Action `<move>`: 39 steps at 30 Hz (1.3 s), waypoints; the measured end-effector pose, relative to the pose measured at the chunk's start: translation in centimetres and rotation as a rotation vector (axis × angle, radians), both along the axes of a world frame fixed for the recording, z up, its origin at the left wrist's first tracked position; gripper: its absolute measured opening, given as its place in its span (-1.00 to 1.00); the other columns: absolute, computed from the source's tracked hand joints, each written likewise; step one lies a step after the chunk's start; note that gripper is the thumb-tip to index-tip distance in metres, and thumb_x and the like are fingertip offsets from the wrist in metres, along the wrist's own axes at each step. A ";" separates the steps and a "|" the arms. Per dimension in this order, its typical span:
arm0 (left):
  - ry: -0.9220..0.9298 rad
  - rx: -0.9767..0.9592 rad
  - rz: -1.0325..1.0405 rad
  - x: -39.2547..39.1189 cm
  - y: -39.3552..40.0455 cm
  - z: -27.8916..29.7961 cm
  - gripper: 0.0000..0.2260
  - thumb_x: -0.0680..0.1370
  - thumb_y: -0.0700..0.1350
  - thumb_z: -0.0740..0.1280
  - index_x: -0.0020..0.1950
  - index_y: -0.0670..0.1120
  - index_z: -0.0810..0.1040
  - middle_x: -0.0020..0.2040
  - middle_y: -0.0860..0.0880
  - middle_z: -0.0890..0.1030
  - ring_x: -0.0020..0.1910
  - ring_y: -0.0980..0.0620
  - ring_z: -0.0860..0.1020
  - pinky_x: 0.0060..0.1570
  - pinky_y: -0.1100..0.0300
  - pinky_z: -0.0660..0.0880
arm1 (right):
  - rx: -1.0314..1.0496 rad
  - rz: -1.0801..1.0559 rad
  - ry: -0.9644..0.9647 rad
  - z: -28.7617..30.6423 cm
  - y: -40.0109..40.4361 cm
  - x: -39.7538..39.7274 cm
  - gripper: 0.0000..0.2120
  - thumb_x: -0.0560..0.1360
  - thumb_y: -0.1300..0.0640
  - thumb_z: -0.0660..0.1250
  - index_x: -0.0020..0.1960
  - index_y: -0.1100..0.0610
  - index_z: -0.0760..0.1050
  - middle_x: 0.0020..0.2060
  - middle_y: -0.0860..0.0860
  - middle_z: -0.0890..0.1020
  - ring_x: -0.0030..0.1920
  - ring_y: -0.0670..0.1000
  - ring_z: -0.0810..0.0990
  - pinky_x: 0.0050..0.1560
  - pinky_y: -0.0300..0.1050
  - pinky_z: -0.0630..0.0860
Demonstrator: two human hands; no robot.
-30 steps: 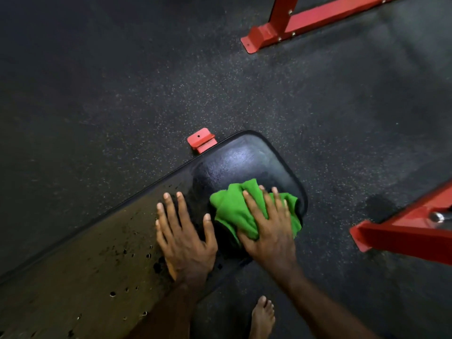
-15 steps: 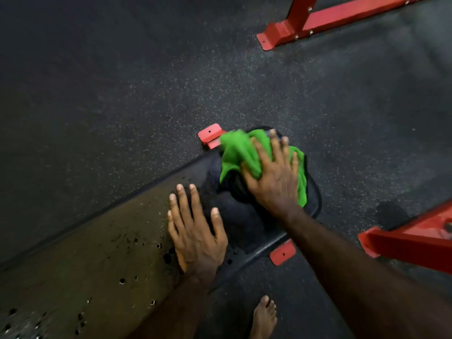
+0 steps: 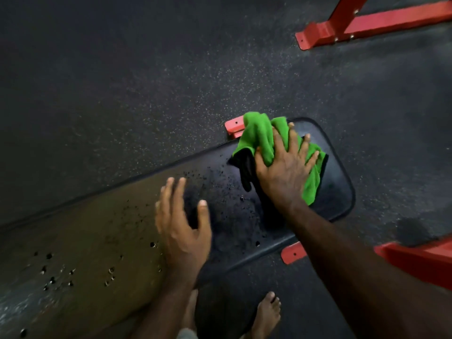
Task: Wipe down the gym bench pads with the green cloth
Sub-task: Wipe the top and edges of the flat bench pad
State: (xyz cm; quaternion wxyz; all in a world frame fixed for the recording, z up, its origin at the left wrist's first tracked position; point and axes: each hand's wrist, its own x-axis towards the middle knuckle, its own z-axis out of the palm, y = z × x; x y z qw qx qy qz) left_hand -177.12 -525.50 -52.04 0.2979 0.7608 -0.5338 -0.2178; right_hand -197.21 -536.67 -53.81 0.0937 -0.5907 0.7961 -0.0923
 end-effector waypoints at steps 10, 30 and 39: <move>-0.338 0.181 0.003 10.2 3.1 -1.2 -0.37 0.64 0.17 0.14 0.67 -0.04 0.18 0.67 -0.05 0.16 0.66 -0.09 0.09 0.57 -0.19 0.08 | 0.098 0.368 0.145 2.0 -0.8 0.4 -0.28 0.53 -0.37 0.13 0.58 -0.03 0.25 0.69 -0.01 -0.05 0.63 0.41 -0.09 0.37 0.68 0.09; -0.363 0.263 -0.002 10.4 3.4 -1.3 -0.32 0.61 0.26 0.08 0.68 -0.02 0.15 0.68 -0.01 0.13 0.66 -0.08 0.07 0.56 -0.23 0.11 | -0.041 0.435 -0.004 1.2 2.6 13.0 -0.35 0.49 -0.29 0.23 0.48 0.00 0.46 0.57 0.01 0.37 0.60 0.21 0.24 0.54 0.41 0.11; -0.372 0.255 0.000 10.3 3.3 -1.3 -0.32 0.61 0.24 0.11 0.68 -0.03 0.15 0.68 -0.03 0.14 0.66 -0.11 0.09 0.55 -0.23 0.12 | -0.046 0.065 0.000 1.7 -1.1 12.6 -0.49 0.43 -0.27 0.28 0.24 0.01 0.59 0.37 0.09 0.56 0.47 0.26 0.40 0.52 0.33 0.20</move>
